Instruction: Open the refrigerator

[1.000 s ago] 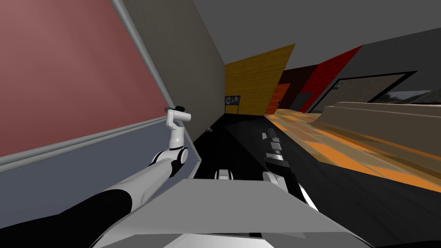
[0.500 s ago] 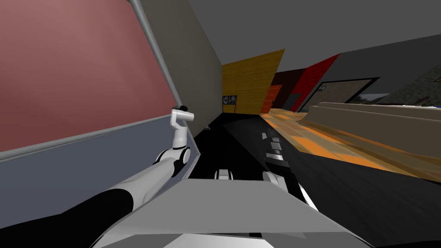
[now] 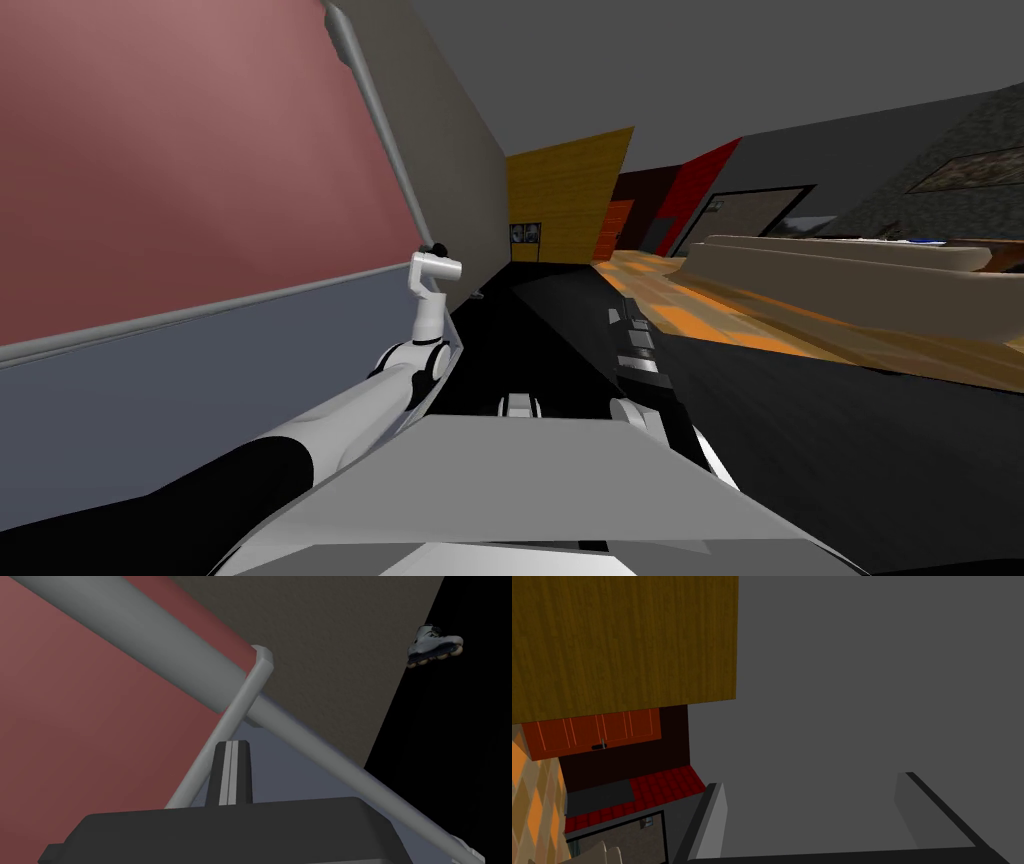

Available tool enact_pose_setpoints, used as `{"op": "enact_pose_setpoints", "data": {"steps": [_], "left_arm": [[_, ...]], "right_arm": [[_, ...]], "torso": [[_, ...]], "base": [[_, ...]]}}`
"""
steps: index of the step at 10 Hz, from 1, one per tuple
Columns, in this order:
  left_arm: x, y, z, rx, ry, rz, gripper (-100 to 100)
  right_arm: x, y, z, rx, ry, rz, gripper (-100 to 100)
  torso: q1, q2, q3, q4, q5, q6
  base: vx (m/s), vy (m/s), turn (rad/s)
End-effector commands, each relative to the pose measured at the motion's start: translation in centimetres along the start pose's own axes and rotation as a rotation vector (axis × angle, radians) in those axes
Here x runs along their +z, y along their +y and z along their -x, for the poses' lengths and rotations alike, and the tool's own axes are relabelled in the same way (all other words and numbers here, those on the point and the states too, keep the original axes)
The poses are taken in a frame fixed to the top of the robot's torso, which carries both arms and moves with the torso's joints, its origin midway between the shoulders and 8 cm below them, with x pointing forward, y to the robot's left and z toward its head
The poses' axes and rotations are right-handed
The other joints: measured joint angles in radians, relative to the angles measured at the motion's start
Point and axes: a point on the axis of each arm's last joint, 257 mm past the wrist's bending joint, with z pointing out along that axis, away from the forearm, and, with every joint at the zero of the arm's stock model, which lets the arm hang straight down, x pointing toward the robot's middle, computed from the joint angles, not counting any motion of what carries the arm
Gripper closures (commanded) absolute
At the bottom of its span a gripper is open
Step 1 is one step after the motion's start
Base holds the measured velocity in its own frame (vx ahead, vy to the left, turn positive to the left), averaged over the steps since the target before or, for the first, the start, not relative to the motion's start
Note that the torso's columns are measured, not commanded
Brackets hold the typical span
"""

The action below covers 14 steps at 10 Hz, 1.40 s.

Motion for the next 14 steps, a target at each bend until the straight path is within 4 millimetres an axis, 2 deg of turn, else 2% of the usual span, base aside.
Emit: {"op": "enact_pose_setpoints", "data": {"steps": [1,7,8,11,14], "left_arm": [[0.1,-1.0,0.5,-0.003,-0.02,-0.016,-100],[0.7,-4.1,2.6,-0.011,-0.092,-0.067,-100],[0.6,-3.7,2.3,-0.009,-0.083,-0.061,-100],[0.8,-4.6,3.5,-0.016,-0.165,-0.118,-100],[0.7,-5.4,4.3,-0.018,-0.217,-0.165,-100]], "right_arm": [[0.0,0.0,0.0,0.0,0.0,0.0,0],[0.0,0.0,0.0,-0.001,0.0,-0.001,0],[0.0,0.0,0.0,-0.001,0.0,-0.001,0],[0.0,0.0,0.0,-0.001,0.0,0.0,0],[0.0,0.0,0.0,-0.001,0.0,0.0,0]], "torso": [[0.006,-0.009,-0.005,-0.002,0.002,-0.001],[-0.004,0.003,0.002,0.001,-0.001,0.0],[0.0,0.003,0.001,0.001,0.0,0.0],[0.001,0.0,-0.001,0.0,-0.002,0.006],[-0.007,-0.003,-0.002,-0.001,-0.002,0.001]], "base": [[0.088,-0.001,0.031],[0.182,0.04,0.032],[0.075,0.03,0.025],[-0.053,0.162,-0.302],[-0.061,0.127,-0.235]]}}
